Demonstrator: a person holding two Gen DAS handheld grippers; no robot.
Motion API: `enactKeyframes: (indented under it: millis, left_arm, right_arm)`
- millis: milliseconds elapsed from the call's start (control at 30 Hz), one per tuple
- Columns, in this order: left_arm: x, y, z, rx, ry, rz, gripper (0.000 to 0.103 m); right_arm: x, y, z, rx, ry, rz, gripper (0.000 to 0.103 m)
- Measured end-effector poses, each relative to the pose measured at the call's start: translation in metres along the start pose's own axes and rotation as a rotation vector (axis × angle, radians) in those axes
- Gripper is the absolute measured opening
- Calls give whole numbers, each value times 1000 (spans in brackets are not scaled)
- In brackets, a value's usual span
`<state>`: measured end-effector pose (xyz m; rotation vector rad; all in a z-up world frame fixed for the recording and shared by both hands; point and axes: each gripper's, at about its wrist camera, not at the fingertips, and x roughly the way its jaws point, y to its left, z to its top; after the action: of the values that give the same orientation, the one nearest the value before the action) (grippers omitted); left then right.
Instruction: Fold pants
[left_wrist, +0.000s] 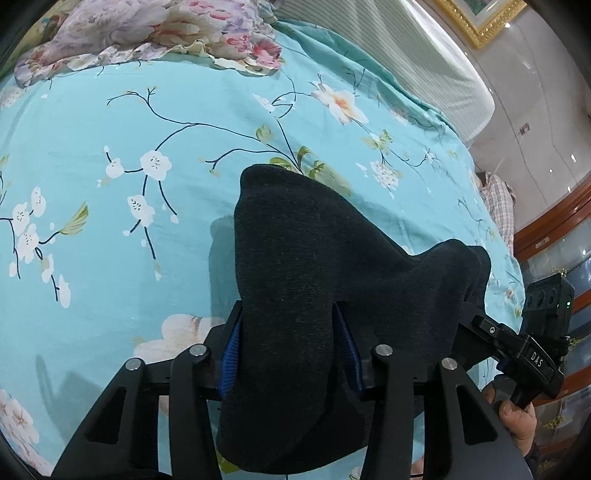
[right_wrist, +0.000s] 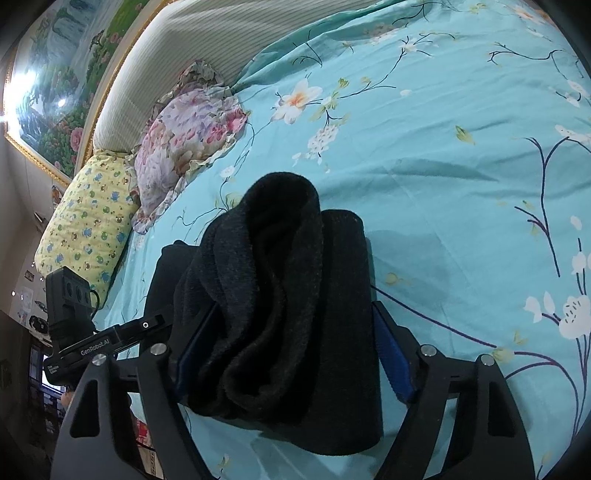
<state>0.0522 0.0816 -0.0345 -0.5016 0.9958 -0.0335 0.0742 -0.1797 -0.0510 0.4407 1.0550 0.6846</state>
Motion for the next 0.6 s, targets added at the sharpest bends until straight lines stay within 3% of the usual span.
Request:
enactKeyframes:
  millis: [267,600]
  left_arm:
    - [-12,-12,-4,57,-38,22,27]
    - [-37,-4,-4,30,-66,-5,23]
  right_arm:
    - [-5,5,-3,-32,-6,2,57]
    - [-17,30,1,-85,-41,16,50]
